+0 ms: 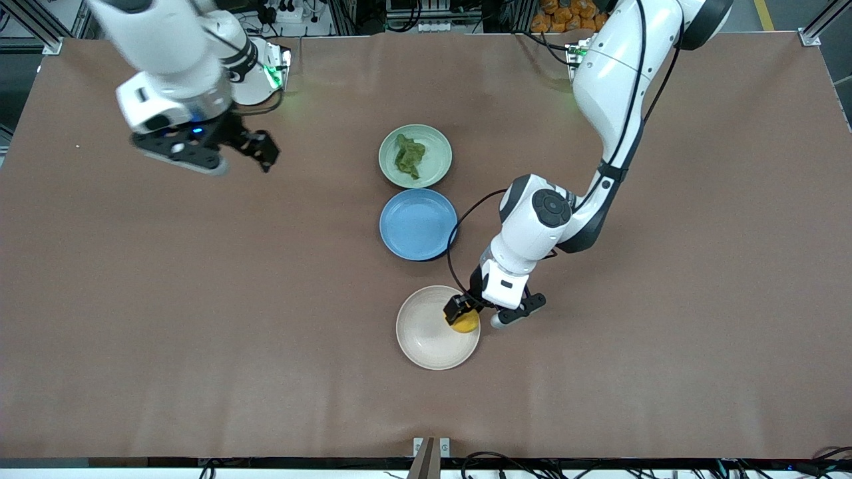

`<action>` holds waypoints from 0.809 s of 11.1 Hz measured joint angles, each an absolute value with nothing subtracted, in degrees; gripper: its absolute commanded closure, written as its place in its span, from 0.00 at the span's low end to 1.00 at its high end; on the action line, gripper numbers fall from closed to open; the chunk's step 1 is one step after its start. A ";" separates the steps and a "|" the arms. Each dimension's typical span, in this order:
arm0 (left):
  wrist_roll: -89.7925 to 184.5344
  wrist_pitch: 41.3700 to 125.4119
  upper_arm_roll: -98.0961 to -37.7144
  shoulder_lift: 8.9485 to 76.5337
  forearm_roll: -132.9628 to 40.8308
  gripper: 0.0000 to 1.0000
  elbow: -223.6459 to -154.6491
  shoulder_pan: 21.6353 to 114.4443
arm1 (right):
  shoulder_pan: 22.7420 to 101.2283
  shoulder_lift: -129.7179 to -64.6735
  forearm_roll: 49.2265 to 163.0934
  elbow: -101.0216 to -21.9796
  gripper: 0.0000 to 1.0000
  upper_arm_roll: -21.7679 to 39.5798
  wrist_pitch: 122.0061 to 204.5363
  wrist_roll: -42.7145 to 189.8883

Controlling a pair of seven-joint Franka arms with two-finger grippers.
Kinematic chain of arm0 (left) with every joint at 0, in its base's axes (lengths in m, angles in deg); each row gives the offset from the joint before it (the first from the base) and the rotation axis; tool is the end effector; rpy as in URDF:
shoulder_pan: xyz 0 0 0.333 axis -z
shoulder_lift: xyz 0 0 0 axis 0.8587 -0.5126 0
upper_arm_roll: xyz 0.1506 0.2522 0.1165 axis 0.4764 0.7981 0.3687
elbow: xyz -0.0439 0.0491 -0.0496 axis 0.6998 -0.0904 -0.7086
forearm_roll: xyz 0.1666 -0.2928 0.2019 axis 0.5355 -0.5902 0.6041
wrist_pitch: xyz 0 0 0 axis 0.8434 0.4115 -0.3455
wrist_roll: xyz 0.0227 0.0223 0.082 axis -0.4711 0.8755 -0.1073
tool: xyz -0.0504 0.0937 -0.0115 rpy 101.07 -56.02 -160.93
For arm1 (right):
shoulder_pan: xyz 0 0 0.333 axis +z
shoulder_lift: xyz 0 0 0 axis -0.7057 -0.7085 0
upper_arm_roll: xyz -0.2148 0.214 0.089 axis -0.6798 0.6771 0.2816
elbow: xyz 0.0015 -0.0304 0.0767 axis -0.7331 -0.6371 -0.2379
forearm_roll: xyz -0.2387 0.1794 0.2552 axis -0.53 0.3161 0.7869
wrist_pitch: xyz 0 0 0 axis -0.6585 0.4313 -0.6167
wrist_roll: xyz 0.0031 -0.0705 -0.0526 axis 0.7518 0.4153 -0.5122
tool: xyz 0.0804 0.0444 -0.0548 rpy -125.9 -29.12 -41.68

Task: Place lemon and lettuce in plates
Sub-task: 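Release the lettuce onto the green plate while the left gripper lowers lemon, then open the left gripper over the cream plate while the right gripper withdraws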

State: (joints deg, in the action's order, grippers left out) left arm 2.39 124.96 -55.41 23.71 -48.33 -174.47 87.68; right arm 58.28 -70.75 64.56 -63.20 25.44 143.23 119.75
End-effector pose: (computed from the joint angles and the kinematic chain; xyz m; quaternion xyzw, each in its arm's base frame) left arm 0.6405 -0.4052 0.2689 0.9333 0.2439 0.1222 0.2334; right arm 0.4957 0.2193 0.5736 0.9889 -0.1403 0.0076 0.0490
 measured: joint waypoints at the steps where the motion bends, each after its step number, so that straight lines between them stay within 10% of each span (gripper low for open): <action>1: 2.36 126.35 -55.40 23.35 -48.33 0.00 -174.46 88.18 | 55.65 -70.98 64.66 -62.04 0.00 24.70 143.24 116.22; 9: 2.33 127.13 -54.96 23.06 -48.33 0.00 -174.23 88.58 | 45.47 -71.92 68.60 -55.76 0.00 22.64 143.23 101.76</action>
State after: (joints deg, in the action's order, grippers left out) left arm 2.33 127.13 -54.96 23.06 -48.33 -174.23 88.58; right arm 45.47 -71.92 68.60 -55.76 22.64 143.23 101.76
